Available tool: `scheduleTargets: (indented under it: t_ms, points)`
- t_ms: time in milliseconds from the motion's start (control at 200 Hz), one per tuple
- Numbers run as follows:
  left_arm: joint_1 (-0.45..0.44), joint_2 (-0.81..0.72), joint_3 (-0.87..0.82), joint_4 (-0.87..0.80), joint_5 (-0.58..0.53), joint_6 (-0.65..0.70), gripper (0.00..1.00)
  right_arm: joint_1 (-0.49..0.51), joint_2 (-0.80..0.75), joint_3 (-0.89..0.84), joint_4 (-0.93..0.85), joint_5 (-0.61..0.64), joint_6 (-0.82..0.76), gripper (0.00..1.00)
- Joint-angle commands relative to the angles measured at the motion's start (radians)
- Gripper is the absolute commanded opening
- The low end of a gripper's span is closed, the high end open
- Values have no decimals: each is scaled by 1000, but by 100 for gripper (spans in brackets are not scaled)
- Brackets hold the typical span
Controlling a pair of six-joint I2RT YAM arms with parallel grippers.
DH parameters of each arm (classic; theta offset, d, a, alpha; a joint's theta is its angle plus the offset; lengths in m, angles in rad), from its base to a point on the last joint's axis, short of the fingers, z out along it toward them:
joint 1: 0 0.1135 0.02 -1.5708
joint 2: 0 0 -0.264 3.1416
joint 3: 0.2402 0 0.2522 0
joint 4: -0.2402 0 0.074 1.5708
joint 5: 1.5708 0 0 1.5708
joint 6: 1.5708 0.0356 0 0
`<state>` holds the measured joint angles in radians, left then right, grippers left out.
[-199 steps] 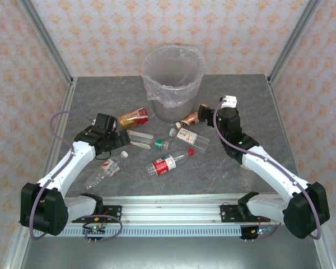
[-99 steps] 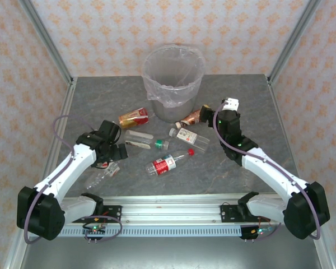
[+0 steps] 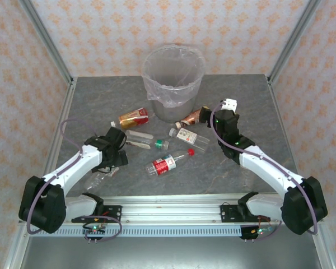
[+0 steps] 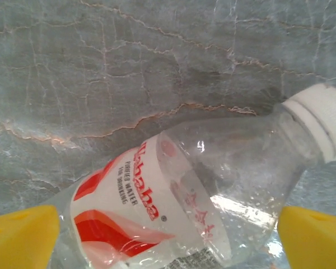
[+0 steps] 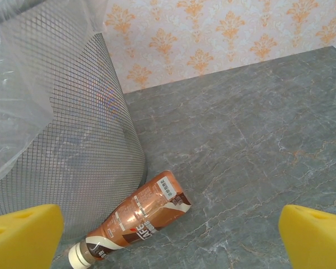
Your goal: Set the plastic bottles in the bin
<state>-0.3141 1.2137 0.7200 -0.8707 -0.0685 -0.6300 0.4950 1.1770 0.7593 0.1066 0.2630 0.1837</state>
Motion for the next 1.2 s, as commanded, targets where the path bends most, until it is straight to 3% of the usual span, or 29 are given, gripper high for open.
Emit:
scheduleTargets:
  t_ms: [0,626,821,1006,1196]
  points:
    - [-1,13,-38,70,-2,-22,100,0,30,26,12,20,8,99]
    - [-1,107,17,282,42,-22,94,-1,72,44,8,4,34,99]
    - [-2,119,53,208,64,25,92,0,61,44,-5,6,40,99]
    - [-3,95,-8,102,55,0,100,-1,59,34,-5,18,46,99]
    - [-7,82,-73,156,138,-32,100,-1,78,43,-4,11,47,99]
